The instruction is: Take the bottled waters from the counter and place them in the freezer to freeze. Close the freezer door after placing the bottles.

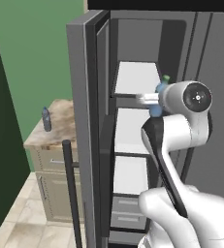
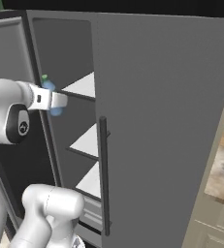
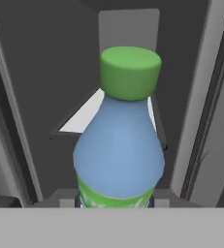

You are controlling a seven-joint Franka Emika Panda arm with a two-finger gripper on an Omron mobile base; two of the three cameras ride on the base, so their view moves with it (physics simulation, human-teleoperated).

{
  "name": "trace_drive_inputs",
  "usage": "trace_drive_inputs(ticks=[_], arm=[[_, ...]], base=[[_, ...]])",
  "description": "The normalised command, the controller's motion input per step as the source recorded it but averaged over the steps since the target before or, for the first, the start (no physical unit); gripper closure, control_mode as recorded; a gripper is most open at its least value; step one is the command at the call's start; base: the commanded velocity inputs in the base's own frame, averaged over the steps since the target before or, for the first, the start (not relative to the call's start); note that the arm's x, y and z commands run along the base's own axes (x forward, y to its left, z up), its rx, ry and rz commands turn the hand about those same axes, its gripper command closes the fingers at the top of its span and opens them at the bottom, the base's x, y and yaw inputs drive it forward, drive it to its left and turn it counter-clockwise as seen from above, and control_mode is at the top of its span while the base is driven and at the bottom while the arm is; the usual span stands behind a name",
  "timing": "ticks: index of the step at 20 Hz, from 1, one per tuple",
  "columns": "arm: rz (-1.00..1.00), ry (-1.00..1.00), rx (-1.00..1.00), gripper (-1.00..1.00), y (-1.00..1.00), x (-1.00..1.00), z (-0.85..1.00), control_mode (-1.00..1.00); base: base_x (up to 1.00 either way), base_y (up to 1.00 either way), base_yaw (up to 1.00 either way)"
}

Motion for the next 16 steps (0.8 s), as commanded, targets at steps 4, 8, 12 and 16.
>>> trace_drive_inputs(ticks=[4, 8, 12, 16], arm=[[-0.01, 0.00, 0.00, 1.00, 0.00, 0.44, 0.00, -1.00], [0.00, 0.00, 0.00, 1.00, 0.00, 0.44, 0.00, -1.00], [0.00, 0.00, 0.00, 1.00, 0.00, 0.44, 0.00, -1.00], [0.00, 0.00, 0.00, 1.00, 0.00, 0.38, 0.00, -1.00]], base=[[0.00, 0.00, 0.00], [0.00, 0.00, 0.00], [0.00, 0.00, 0.00], [0.00, 0.00, 0.00]])
